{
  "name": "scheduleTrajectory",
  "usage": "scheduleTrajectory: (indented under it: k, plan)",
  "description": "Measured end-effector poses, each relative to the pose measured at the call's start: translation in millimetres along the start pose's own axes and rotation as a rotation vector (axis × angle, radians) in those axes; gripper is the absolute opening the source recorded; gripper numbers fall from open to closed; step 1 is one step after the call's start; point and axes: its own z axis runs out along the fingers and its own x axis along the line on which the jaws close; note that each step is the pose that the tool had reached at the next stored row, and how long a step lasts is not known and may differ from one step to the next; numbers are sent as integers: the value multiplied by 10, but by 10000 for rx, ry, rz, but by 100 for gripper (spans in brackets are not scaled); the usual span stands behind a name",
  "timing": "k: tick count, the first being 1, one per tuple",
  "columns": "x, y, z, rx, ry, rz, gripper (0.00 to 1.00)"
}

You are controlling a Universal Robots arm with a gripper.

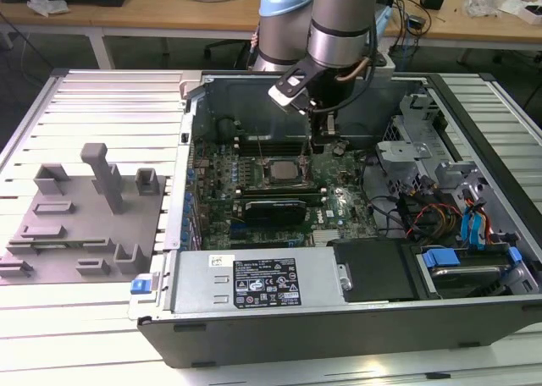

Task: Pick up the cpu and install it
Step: 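Close the cpu cover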

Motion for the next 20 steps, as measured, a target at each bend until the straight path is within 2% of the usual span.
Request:
scheduleTrajectory:
  k: [4,8,10,14,20]
  plan:
    - [2,-119,-1,-39,1,5,11]
    - [3,-125,-1,-34,-8,3,11]
    - [3,-122,3,186,14,-1,11]
    - [0,-124,6,200,16,-1,11]
    - [-49,-170,59,201,16,-2,11]
